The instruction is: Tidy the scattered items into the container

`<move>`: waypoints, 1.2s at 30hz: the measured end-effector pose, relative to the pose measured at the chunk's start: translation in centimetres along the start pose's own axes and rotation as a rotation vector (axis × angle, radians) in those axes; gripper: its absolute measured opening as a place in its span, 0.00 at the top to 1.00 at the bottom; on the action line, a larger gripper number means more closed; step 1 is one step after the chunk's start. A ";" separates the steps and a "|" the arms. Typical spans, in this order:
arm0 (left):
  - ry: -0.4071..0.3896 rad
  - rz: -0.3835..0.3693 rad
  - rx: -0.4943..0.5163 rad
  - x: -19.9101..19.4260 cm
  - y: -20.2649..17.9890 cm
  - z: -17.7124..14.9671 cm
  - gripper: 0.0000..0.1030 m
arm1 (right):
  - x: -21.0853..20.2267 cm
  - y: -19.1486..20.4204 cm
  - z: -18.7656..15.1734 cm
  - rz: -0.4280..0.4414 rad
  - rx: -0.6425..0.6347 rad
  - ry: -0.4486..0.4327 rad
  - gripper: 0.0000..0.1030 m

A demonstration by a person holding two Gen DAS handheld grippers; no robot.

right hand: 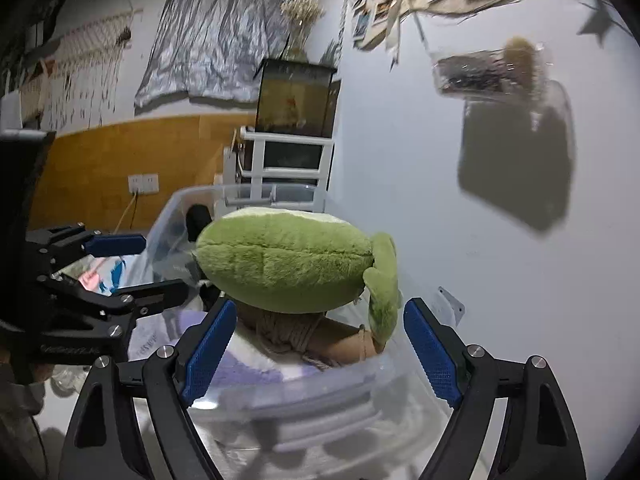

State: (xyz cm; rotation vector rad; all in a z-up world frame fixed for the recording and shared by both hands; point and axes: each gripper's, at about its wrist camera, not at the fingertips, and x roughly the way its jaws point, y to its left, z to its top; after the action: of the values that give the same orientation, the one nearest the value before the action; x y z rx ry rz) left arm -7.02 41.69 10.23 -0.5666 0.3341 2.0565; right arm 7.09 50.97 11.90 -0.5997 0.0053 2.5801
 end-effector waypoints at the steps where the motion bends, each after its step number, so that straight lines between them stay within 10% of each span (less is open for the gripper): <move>1: -0.009 0.004 -0.002 -0.4 0.0 -0.2 0.24 | -0.4 0.1 -0.3 -0.003 0.014 -0.006 0.17; 7: -0.076 0.043 -0.003 -3.1 -0.3 -1.3 0.02 | -2.0 0.7 -1.6 -0.045 0.056 -0.045 0.16; 12: -0.119 0.060 -0.013 -5.3 -0.1 -2.3 0.02 | -3.5 1.2 -2.4 -0.091 0.089 -0.099 0.00; 36: -0.197 0.147 -0.124 -14.3 3.0 -7.6 0.00 | -10.5 5.0 -4.4 -0.116 0.148 -0.235 0.00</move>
State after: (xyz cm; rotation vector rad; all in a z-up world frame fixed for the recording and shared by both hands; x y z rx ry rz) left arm -1.21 26.33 11.11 -0.4184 0.1356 2.2659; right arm 14.81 41.23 11.73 -0.2344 0.0799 2.4950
